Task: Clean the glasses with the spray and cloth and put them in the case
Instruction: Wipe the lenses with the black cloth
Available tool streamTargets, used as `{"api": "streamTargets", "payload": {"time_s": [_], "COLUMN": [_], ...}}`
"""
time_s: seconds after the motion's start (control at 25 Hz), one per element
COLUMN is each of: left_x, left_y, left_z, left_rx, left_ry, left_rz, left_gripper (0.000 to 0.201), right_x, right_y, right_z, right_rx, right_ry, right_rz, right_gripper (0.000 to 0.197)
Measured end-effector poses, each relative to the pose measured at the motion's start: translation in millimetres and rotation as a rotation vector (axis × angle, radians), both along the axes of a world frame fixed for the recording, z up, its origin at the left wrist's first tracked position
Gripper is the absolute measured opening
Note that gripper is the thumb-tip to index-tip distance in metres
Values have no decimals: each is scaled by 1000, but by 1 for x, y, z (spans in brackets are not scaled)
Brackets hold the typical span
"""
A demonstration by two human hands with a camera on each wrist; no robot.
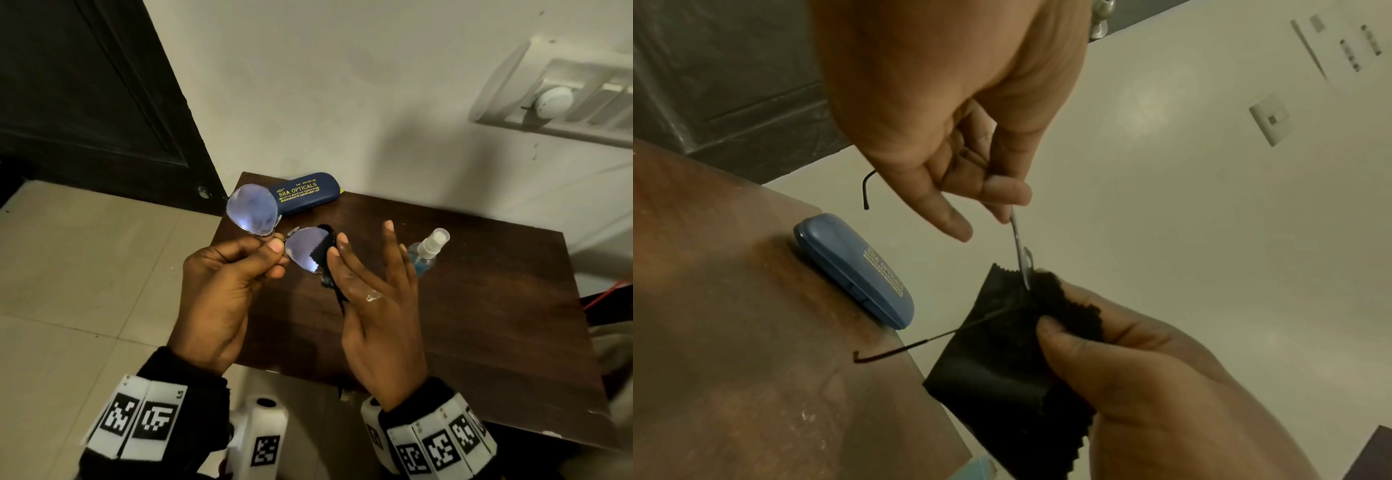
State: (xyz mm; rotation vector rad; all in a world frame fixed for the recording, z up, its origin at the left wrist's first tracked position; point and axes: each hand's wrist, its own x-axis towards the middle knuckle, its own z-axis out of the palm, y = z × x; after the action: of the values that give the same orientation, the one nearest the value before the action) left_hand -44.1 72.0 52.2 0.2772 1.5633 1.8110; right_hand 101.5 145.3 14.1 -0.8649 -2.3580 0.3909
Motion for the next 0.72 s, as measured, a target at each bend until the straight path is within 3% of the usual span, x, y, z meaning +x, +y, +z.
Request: {"api": "streamTargets", "payload": {"time_s": [0.2, 0.4, 0.56, 0.64, 0.72], "left_x": [1, 4, 5, 2, -4], "left_y": [0, 1, 1, 2, 2], "left_z": [-3, -2, -1, -2, -6], "left_rx": [11, -65, -66, -79, -124], "left_ry": [-9, 63, 86, 102, 171], "left_rz": [-10, -83, -118, -130, -141], "left_gripper": [9, 11, 11, 8, 18], "right_x": [-6, -1, -4, -3, 2], "right_y": [-14, 0, -10, -9, -3], "right_z": [1, 0, 6, 10, 10], "right_rx": [38, 5, 2, -13, -137], "right_ry": [-50, -33, -2, 48, 196], "right_rz": [148, 7, 199, 243, 193], "right_gripper": [52, 52, 51, 52, 55]}}
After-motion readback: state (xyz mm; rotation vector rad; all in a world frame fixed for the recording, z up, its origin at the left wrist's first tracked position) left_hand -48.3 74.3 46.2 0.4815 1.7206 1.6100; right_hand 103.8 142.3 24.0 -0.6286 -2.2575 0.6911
